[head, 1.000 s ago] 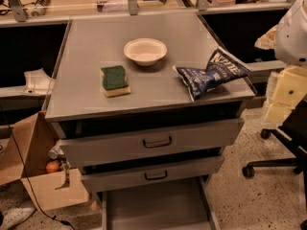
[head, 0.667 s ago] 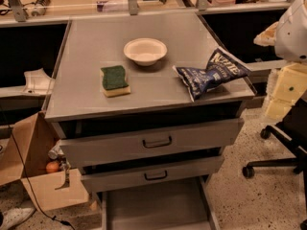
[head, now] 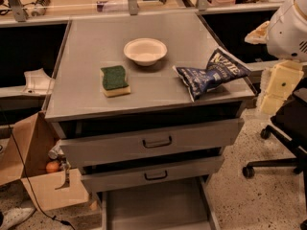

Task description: Place blue chip bag into bottom drawer

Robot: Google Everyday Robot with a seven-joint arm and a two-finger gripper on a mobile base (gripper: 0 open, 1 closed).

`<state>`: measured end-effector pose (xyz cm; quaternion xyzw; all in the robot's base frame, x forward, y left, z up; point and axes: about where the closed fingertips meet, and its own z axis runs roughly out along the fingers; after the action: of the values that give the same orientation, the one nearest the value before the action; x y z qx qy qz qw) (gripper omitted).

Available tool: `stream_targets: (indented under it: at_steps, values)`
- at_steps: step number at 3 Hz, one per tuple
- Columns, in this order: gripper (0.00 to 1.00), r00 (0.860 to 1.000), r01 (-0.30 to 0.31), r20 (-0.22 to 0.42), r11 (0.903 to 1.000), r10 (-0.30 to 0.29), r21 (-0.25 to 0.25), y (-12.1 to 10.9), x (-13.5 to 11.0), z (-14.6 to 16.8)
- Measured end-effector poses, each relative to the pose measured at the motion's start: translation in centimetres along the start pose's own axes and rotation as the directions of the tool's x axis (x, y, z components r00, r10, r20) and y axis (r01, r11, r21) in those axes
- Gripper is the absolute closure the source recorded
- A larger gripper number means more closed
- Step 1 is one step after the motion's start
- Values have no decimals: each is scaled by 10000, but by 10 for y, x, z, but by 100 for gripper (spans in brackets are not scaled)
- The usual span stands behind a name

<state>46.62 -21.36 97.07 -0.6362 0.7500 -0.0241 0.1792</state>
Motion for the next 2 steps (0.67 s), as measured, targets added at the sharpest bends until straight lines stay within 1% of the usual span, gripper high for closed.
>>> stream_targets:
  at_steps: [1, 2]
  values:
    - [0, 9999, -31, 96, 9998, 29, 198, -21, 6, 13]
    - [0, 9984, 535, 184, 9981, -541, 291, -67, 8, 49]
